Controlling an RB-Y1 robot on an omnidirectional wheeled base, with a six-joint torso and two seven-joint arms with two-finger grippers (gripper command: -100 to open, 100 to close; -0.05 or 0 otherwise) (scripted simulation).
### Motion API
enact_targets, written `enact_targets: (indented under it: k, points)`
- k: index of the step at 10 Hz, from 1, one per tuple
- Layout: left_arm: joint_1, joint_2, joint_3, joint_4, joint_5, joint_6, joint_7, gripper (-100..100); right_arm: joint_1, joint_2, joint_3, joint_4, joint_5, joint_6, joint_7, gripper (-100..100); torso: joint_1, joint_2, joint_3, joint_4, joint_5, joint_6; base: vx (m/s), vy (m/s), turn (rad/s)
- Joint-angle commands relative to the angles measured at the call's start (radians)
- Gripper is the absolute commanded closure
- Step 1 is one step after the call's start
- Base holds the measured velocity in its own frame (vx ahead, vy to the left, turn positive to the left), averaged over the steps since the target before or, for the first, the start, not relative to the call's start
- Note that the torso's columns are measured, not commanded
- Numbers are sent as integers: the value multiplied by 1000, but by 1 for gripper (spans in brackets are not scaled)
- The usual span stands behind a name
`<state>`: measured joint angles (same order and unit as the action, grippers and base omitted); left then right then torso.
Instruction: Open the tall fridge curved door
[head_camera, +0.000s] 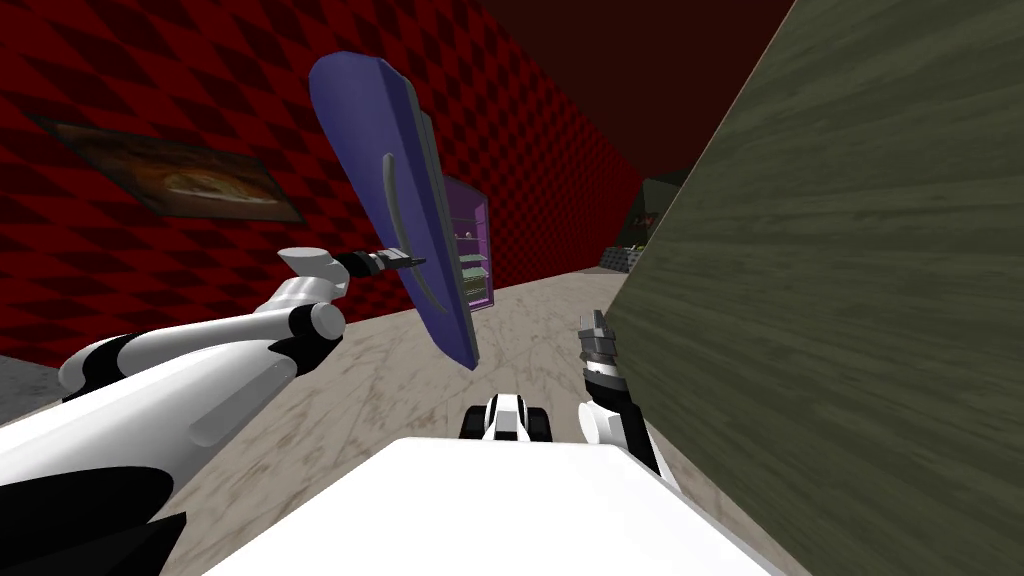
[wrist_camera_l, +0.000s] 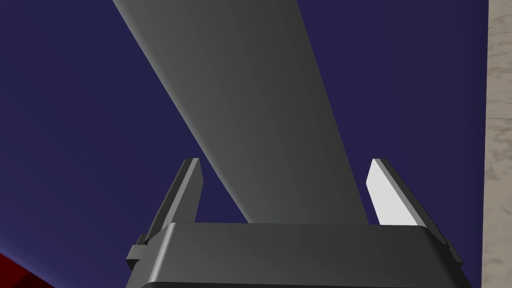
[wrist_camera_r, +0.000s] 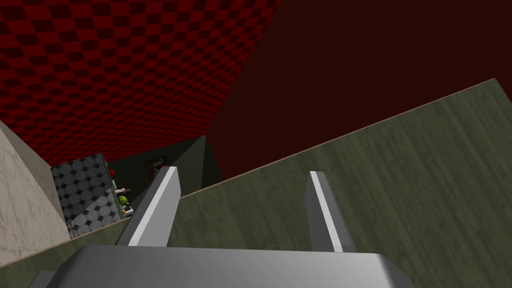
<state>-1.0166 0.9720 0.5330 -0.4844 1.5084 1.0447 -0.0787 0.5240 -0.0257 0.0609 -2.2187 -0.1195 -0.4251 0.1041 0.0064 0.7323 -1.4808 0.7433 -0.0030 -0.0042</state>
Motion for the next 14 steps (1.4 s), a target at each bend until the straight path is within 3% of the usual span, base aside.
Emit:
enact_targets:
  k: [1,2,3,6,7,8,14]
  points:
    - [13,9,12,-16,5,-14,19,-100,0,0,0,0,0,0,0,0,-1,-2,-2,0,-1,0,19,-10,30]
    - [13,9,12,-37,5,-14,19,-100,0,0,0,0,0,0,0,0,0,-2,-1,-2,1,1,20,-8,14]
    - [0,30,8,-17,-19,-52,26,-100,0,0,0,0,0,0,0,0,0,-1,-1,-2,1,2,-115,56,-338]
    - [0,30,8,-56,-19,-70,28,-100,0,0,0,0,0,0,0,0,0,6,5,0,2,-2,-100,47,-148]
    - [0,30,8,-17,-19,-70,26,-100,0,0,0,0,0,0,0,0,-2,4,3,2,-1,-2,6,-9,26]
    - [-13,51,4,3,-43,-109,33,-100,0,0,0,0,0,0,0,0,-1,2,2,0,1,-1,-132,25,-304]
    - [-38,92,-3,43,-91,-237,47,-100,0,0,0,0,0,0,0,0,-6,5,3,-5,2,4,-171,59,-308]
